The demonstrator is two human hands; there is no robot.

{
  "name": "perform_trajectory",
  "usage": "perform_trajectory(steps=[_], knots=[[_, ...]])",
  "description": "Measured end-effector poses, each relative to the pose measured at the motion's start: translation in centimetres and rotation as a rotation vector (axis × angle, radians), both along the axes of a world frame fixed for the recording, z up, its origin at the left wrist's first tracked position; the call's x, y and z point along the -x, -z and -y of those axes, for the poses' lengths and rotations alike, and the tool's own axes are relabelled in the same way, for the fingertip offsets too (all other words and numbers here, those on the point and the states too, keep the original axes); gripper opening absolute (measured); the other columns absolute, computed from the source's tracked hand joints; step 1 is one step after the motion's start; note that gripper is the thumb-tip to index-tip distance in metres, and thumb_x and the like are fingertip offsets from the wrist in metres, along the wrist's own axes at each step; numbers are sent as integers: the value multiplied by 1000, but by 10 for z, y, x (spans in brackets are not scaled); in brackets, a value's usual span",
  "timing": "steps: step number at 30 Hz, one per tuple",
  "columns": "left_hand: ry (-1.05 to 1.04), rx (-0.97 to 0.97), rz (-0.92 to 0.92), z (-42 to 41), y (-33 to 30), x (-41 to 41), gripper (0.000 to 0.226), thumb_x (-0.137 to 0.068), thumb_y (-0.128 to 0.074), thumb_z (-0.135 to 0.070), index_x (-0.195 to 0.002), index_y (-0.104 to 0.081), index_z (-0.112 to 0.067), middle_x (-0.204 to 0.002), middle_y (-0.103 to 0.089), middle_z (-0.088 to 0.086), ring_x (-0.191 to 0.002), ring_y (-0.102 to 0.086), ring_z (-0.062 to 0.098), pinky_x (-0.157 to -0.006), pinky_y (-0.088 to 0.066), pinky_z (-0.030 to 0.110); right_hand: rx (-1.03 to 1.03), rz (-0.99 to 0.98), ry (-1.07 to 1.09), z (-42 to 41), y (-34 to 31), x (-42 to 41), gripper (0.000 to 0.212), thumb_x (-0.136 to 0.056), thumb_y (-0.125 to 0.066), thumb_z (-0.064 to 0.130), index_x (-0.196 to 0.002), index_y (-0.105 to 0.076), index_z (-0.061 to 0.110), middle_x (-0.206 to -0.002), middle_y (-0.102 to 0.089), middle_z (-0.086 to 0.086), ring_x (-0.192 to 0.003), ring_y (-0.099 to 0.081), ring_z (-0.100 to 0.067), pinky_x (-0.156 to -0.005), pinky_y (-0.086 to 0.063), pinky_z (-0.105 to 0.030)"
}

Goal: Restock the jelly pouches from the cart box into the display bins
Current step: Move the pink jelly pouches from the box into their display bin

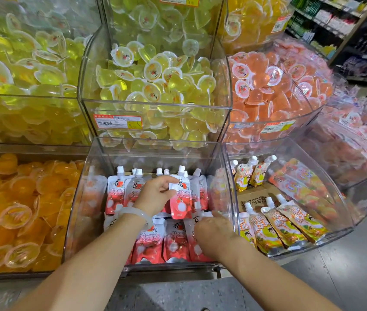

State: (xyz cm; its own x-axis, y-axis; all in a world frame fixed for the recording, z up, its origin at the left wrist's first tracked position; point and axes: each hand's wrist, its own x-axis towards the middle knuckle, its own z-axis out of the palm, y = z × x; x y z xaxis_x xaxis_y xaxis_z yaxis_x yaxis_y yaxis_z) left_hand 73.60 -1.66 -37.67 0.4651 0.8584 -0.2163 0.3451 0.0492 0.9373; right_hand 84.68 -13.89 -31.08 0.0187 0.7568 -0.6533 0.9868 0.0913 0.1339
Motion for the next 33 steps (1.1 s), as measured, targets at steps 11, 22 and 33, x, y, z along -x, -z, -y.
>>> perform_trajectory(steps=[11,22,33], knots=[[385,-444,-741,11,1,0,55,-99,-29,-47,-148,-25,-25,-160,1,1,-147,8,19,-119,4,39,-80,-321,271,-23,30,-10,79,-97,-45,36,-150,13,22,-158,17,-7,-147,12,-23,-120,1,-40],[574,-415,-968,11,4,10,68,-96,-17,-59,-150,8,-27,-157,21,-4,-141,28,15,-114,19,47,-181,-351,395,-35,47,-8,89,-94,-46,48,-148,20,21,-156,27,-1,-146,16,-23,-119,3,-44],[523,-416,-957,4,-21,34,82,-87,-31,-70,-150,6,-33,-157,22,5,-143,25,20,-115,14,45,-127,-509,468,-29,28,-7,115,-78,-71,44,-147,19,26,-154,30,1,-146,15,-25,-120,-1,-38]])
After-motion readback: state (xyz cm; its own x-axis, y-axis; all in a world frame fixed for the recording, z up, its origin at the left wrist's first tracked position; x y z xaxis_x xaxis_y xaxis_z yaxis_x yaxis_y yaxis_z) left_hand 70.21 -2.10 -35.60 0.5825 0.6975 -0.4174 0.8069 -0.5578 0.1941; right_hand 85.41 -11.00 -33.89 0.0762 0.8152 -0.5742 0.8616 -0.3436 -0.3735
